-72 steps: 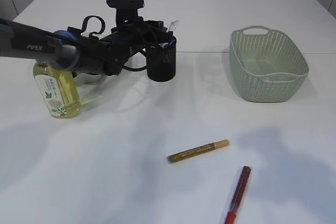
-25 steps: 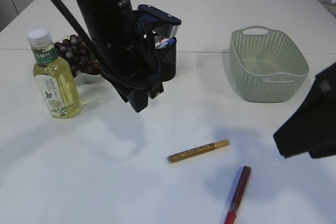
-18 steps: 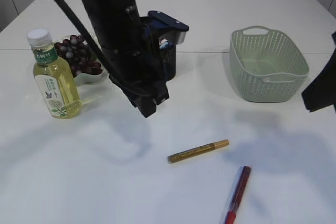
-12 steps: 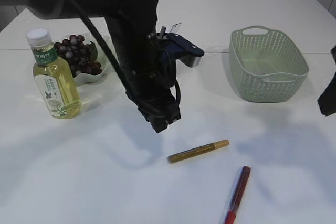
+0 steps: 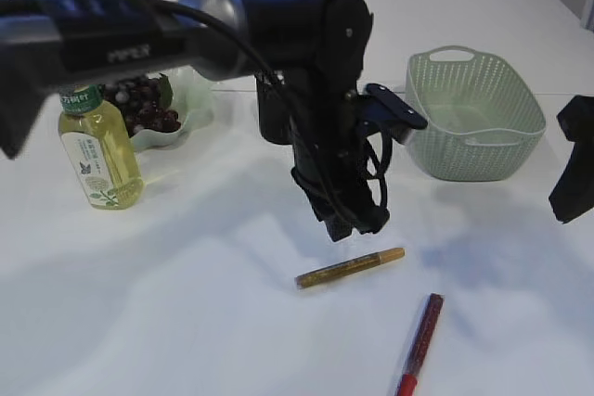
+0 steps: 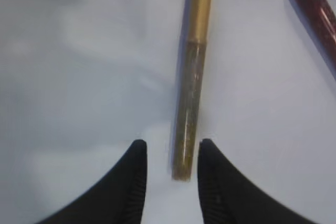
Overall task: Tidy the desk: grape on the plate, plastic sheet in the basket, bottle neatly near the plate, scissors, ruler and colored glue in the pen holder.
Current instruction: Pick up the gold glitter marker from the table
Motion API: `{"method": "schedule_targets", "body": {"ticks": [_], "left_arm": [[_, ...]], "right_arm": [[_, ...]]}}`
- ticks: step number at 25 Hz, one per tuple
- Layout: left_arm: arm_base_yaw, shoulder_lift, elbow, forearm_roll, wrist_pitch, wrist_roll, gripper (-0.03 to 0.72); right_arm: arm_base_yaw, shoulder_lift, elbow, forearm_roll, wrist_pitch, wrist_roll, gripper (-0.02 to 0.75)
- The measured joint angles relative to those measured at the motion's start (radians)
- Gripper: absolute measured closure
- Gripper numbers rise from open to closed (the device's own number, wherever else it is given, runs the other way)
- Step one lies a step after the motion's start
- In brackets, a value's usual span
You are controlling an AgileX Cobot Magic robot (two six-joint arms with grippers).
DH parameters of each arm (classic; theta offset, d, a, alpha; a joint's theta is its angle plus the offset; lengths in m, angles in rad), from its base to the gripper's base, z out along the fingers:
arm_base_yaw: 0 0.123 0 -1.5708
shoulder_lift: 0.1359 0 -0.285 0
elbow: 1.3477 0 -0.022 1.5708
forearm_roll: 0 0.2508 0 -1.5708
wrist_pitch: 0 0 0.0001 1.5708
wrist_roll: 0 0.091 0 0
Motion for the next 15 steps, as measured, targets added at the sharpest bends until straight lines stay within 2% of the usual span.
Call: {"method": "schedule_targets", "body": {"ticks": [5,15], "left_arm": [[-0.023,0.12,-0.135,0.014,0.001,0.016,0.444],[-0.025,0.156,-0.162,0.008,0.002,0.031,0.444]], "right_arm": [[0.0,0.0,0.0,-0.002,-0.001,-0.021,0.333],[0.0,0.0,0.0,-0.005,-0.002,-0.04,0.333]]}}
